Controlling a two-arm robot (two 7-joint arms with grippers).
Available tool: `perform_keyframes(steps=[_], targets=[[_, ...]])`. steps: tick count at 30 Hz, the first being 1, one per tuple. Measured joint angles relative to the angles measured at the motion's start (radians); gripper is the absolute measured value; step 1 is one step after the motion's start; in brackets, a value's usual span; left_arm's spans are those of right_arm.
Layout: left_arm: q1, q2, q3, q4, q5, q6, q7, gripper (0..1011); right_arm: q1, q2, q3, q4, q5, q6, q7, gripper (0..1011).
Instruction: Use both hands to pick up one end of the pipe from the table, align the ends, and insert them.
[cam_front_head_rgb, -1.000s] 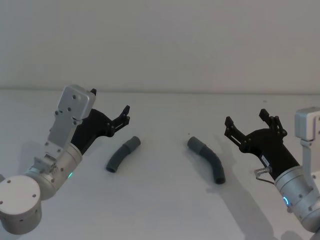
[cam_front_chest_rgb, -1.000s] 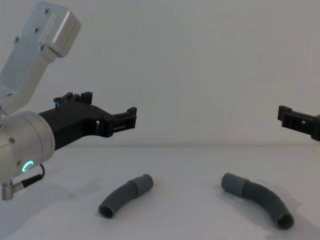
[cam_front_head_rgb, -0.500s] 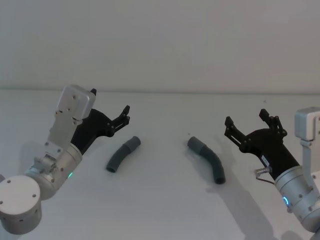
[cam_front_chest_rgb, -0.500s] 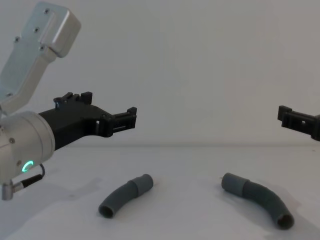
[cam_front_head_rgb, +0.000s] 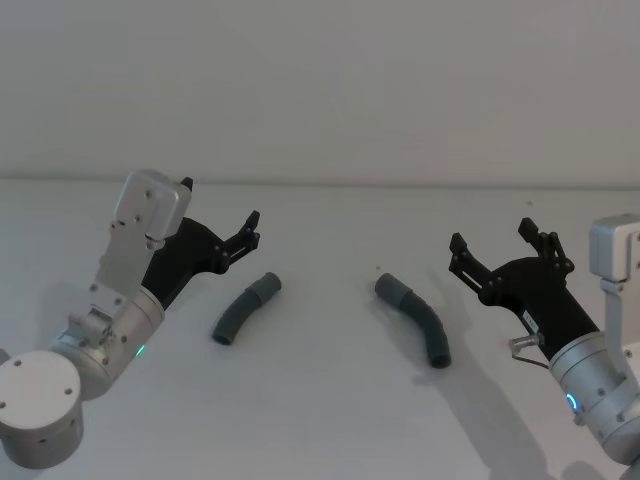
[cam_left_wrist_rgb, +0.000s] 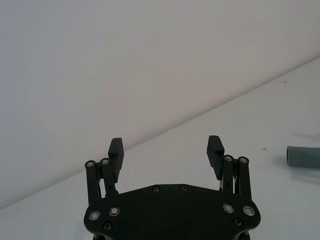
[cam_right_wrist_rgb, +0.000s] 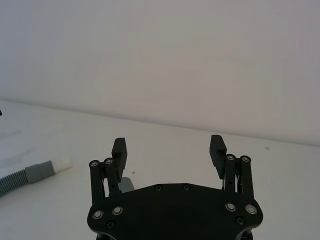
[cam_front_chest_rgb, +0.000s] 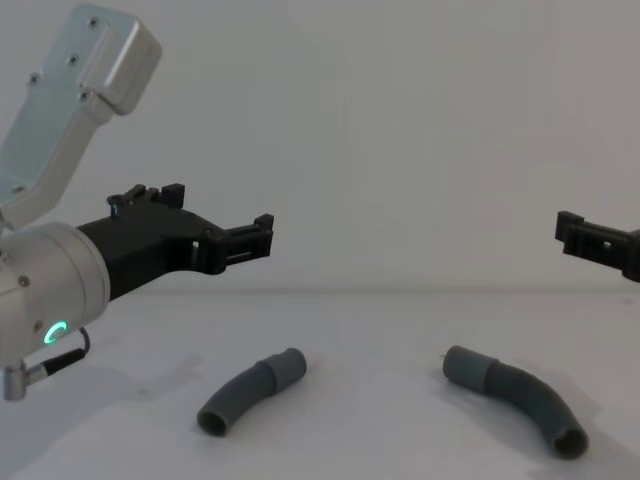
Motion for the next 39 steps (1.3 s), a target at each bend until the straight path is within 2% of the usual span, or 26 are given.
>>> perform_keyframes(steps=[21, 27, 34, 36, 39], targets=[[0.001, 0.001, 0.0, -0.004, -0.001, 0.013, -0.003, 1001, 0.0, 0.0, 0.0, 0.0, 0.0, 0.0, 0.0, 1000], [0.006, 0.011, 0.0, -0.023, -0.009, 0.068, -0.021, 1001, 0.0, 0.0, 0.0, 0.0, 0.0, 0.0, 0.0, 1000], [0.01, 0.031, 0.001, -0.055, -0.028, 0.164, -0.055, 1001, 0.0, 0.0, 0.0, 0.0, 0.0, 0.0, 0.0, 1000], [0.01, 0.043, 0.002, -0.072, -0.037, 0.213, -0.073, 1001, 0.0, 0.0, 0.0, 0.0, 0.0, 0.0, 0.0, 1000], [0.008, 0.053, 0.004, -0.083, -0.044, 0.255, -0.089, 1001, 0.0, 0.0, 0.0, 0.0, 0.0, 0.0, 0.0, 1000]])
